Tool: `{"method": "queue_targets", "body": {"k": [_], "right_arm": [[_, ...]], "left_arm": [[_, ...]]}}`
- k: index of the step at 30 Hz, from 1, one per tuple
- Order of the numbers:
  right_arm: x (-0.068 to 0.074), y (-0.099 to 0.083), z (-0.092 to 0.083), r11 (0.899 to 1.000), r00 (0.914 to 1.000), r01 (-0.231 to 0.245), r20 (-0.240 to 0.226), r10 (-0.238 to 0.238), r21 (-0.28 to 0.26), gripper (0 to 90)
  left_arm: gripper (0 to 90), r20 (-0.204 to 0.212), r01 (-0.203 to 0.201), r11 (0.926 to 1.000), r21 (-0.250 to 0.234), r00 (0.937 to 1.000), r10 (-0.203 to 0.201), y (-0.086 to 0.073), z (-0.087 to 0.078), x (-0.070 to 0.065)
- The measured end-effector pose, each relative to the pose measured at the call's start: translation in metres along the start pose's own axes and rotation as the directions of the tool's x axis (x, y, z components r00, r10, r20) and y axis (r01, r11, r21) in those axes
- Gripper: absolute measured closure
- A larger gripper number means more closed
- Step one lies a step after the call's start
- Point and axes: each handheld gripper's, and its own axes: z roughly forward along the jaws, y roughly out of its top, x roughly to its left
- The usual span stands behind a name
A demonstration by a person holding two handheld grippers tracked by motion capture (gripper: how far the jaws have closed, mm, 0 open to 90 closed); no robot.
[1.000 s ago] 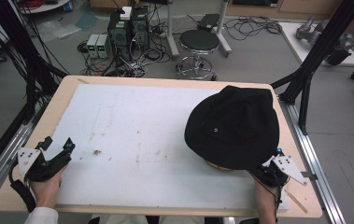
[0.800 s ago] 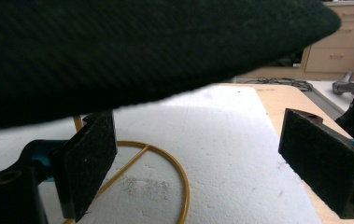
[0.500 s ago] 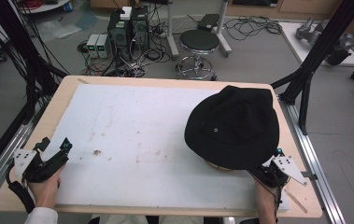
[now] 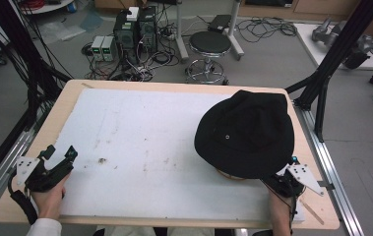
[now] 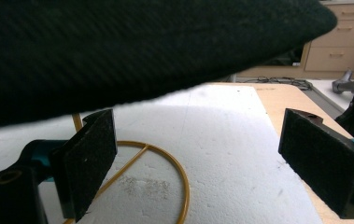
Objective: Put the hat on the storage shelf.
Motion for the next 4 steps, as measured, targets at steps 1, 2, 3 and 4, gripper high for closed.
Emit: {"method": "queue_targets", "body": {"k": [1,2,3,4], "right_arm": [[0.0,-0.0001,0.0,1.0,1.0,-0.001,0.0,0.001,0.0,10.8],[-0.0001,0.0,0.0,1.0,1.0,0.0,0.0,0.0,0.0,10.8],[-0.0002,-0.0001,0.0,1.0,1.0,-0.001,0.0,0.001,0.0,10.8],[0.0,-0.0001,0.0001,1.0,1.0,-0.002,-0.001,0.002,0.001,10.8]], "left_arm": [[28.5,0.001,0.001,1.0,0.001,1.0,-0.001,0.0,0.0001,0.0],[28.5,0.002,0.002,1.0,0.001,1.0,-0.002,0.0,0.0001,0.0],[28.4,0.003,0.003,1.0,0.001,1.0,-0.003,0.0,0.0001,0.0001],[28.3,0.006,0.004,1.0,0.003,1.0,-0.004,0.0,0.0001,0.0003]]}}
